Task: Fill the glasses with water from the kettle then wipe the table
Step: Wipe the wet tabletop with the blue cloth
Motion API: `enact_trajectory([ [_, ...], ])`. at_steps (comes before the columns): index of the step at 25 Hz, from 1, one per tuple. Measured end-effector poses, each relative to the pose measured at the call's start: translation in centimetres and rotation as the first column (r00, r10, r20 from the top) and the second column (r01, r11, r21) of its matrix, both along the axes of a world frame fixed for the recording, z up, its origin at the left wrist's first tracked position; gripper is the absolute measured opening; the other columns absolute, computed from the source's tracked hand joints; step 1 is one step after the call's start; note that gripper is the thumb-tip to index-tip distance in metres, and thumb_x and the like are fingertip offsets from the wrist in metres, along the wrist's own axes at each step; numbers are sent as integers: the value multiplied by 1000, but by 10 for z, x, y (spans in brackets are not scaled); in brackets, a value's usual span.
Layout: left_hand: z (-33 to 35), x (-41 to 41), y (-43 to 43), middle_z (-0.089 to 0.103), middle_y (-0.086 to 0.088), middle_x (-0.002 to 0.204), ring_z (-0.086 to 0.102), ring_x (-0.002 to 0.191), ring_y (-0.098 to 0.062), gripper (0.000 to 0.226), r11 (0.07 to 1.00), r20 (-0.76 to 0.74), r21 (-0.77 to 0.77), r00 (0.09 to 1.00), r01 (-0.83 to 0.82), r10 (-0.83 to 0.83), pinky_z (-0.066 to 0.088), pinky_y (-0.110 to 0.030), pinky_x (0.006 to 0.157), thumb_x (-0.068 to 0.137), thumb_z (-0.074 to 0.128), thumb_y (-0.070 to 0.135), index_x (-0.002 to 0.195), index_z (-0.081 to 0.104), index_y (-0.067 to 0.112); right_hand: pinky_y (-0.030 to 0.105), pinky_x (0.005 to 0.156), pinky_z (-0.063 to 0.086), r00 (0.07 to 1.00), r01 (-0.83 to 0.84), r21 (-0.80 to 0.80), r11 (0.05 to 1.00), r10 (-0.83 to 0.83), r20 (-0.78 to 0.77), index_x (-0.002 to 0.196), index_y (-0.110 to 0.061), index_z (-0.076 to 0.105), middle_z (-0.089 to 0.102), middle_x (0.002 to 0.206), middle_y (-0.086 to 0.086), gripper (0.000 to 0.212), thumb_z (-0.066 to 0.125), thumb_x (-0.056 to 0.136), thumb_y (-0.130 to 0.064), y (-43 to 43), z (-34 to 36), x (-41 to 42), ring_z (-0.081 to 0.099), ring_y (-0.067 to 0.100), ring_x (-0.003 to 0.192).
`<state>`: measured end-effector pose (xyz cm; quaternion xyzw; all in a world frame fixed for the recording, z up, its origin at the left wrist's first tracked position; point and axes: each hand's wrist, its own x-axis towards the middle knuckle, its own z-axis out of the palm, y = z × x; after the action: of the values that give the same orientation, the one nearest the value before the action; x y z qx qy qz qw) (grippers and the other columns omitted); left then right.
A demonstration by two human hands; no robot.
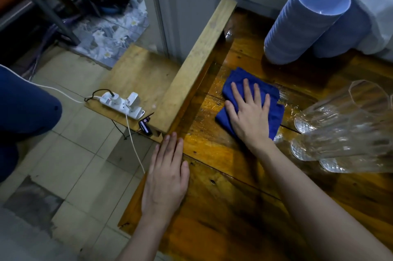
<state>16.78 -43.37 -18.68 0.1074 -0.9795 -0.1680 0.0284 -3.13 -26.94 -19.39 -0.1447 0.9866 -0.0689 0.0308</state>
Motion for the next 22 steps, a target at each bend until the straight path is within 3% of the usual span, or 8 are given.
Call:
enact_trajectory([
  [5, 2, 2, 0, 28, -5, 158, 20, 148, -15, 53, 1000, 48, -15, 999, 6, -5, 22, -41, 119, 99, 28, 32, 149, 32, 12, 53, 120, 6, 946, -322, -29, 946, 323, 34, 154, -33, 22, 17, 164, 1, 61, 19, 97, -56, -42, 3, 34, 8, 26, 151],
  [8, 1, 3, -1, 27, -5, 158, 19, 148, -14, 54, 1000, 58, 1, 998, 0, 0, 23, -41, 119, 99, 27, 32, 149, 31, 12, 52, 121, 6, 923, -377, -65, 924, 380, 56, 154, -32, 23, 16, 164, 1, 60, 21, 98, -54, -42, 4, 68, 7, 25, 151],
  [11, 1, 3, -2, 29, -5, 157, 20, 147, -14, 54, 1000, 43, 13, 999, 1, -1, 21, -39, 119, 99, 27, 32, 148, 33, 11, 50, 120, 6, 956, -287, -27, 958, 288, 62, 155, -32, 17, 10, 165, 0, 63, 19, 98, -59, 4, 3, 104, 3, 22, 152],
  [14, 0, 3, -2, 30, -6, 156, 21, 146, -14, 54, 1000, 30, 19, 1000, 5, -5, 18, -38, 120, 99, 27, 33, 147, 33, 10, 52, 121, 6, 992, -98, 26, 995, 96, 83, 156, -30, 11, 2, 165, 4, 72, 16, 95, -66, 35, 7, 123, -3, 26, 152],
  [17, -2, 3, -2, 32, -8, 155, 24, 146, -18, 55, 1000, 15, 9, 1000, 11, -11, 18, -39, 120, 98, 27, 32, 147, 35, 8, 54, 120, 3, 992, 76, 17, 997, -78, 104, 157, -26, 10, -2, 165, 12, 77, 18, 92, -68, 31, 7, 92, -4, 34, 151],
  [22, -2, 2, -1, 35, -10, 154, 27, 145, -20, 54, 1000, 0, 11, 1000, -3, 3, 21, -41, 119, 97, 28, 31, 145, 37, 7, 58, 119, 2, 981, 182, 14, 983, -183, 59, 156, -27, 14, 4, 165, 12, 74, 17, 92, -65, 21, 1, 35, 2, 35, 150],
])
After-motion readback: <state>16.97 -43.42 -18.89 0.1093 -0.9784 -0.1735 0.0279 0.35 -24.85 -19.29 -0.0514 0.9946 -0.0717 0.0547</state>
